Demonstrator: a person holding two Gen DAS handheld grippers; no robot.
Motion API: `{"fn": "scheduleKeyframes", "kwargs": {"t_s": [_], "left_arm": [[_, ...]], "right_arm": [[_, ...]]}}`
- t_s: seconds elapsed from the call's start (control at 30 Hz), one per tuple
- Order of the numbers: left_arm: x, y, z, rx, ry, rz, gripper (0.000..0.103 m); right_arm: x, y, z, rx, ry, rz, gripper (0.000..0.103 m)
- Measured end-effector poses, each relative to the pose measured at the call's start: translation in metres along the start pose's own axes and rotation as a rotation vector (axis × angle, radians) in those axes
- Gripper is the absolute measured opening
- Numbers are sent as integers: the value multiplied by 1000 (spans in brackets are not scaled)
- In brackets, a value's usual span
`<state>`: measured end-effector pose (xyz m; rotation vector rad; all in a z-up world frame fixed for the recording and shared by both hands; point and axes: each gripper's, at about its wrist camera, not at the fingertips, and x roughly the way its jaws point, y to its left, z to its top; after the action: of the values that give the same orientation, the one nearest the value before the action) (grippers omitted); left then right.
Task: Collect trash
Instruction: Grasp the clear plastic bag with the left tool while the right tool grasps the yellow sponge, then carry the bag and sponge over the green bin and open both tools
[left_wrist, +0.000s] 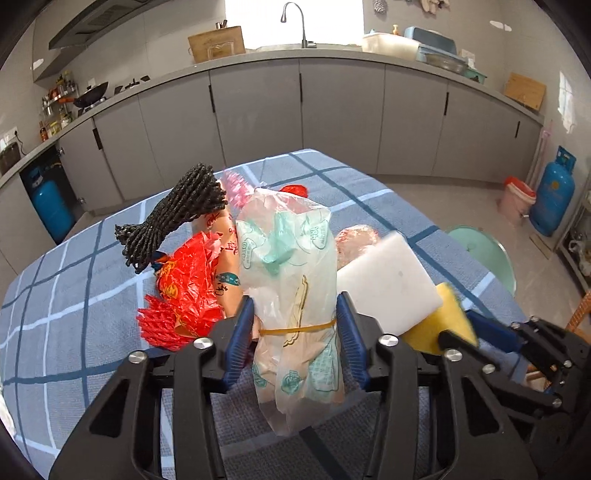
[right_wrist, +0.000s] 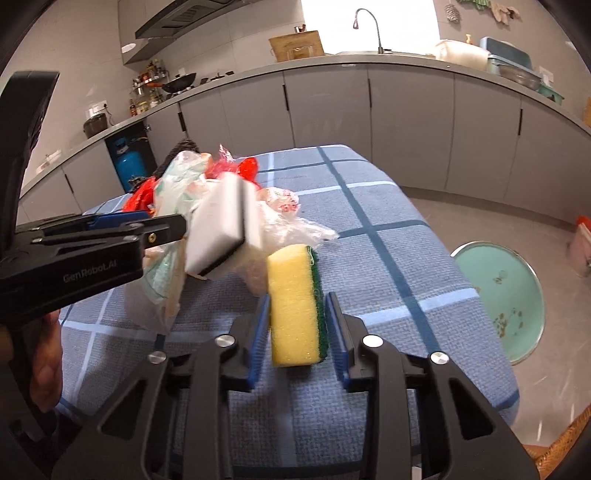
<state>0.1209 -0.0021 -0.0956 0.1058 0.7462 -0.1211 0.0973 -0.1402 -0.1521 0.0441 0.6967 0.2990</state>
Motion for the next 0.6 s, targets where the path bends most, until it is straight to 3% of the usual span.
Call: {"fn": "scheduleKeyframes", "kwargs": {"t_s": [0.17,0.47,0.6], "left_arm": [[-12,-3,0,17,-24,-6,34],[-55,0,15,34,-139,20,34],[-58,-8,23,56,-154,9,33]], "right_arm": [[-11,-1,1,14,-29,10,29],[-38,-12,10,20,-105,-41,29],[-46,-22,14,38,-131,-62,29]]}}
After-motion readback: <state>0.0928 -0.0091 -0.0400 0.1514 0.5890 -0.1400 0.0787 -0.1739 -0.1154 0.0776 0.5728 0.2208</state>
